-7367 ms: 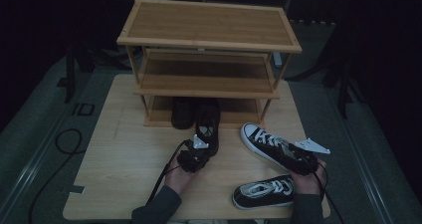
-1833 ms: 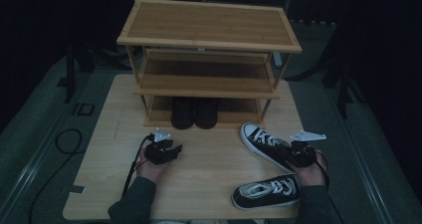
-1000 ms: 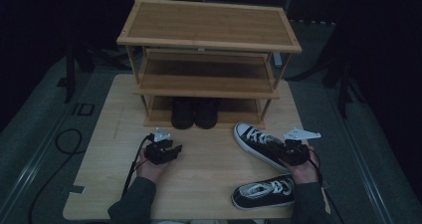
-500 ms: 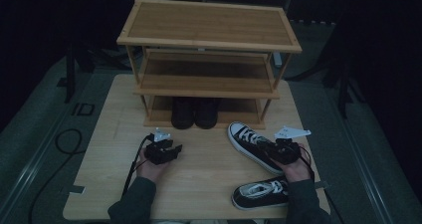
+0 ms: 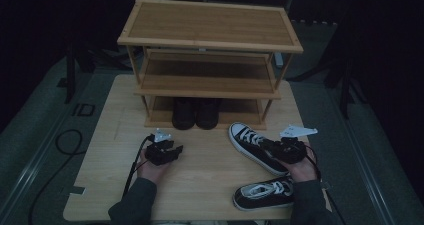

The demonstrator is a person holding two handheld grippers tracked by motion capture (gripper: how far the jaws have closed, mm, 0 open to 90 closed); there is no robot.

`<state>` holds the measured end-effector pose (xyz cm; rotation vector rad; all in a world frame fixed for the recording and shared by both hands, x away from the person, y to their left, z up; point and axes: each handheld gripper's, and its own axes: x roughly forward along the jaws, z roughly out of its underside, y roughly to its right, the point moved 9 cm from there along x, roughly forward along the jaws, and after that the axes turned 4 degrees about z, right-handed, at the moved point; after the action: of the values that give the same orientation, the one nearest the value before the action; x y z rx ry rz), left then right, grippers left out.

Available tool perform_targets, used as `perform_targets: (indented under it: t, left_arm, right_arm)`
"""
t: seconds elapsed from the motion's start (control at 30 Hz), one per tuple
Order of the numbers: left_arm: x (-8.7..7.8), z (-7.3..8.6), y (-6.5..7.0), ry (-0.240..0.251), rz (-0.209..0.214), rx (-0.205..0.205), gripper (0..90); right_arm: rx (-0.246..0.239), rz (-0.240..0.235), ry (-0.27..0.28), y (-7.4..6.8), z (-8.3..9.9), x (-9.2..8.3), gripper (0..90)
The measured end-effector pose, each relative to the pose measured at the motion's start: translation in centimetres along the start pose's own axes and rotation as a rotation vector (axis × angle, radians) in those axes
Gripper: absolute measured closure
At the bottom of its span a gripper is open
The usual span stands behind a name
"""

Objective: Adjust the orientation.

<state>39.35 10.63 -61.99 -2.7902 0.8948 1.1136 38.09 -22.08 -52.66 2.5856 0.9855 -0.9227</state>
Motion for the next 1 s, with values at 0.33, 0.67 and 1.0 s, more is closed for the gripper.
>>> perform_targets:
  t: [0.33, 0.67, 1.0]
  left_arm:
    - [0.0, 0.0, 0.0, 0.001, 0.004, -0.003, 53.6]
    - [0.1, 0.0, 0.0, 0.001, 0.008, -0.004, 53.6]
    - [0.1, -0.1, 0.1, 0.001, 0.009, -0.003, 53.6]
  right_arm:
    - [0.043, 0.094, 0.013, 2.5, -0.8, -1.7, 76.2]
    - [0.061, 0.123, -0.087, 3.1, 0.8, -0.7, 73.9]
    - [-0.013, 0.128, -0.141, 2.8, 1.1, -0.4, 74.4]
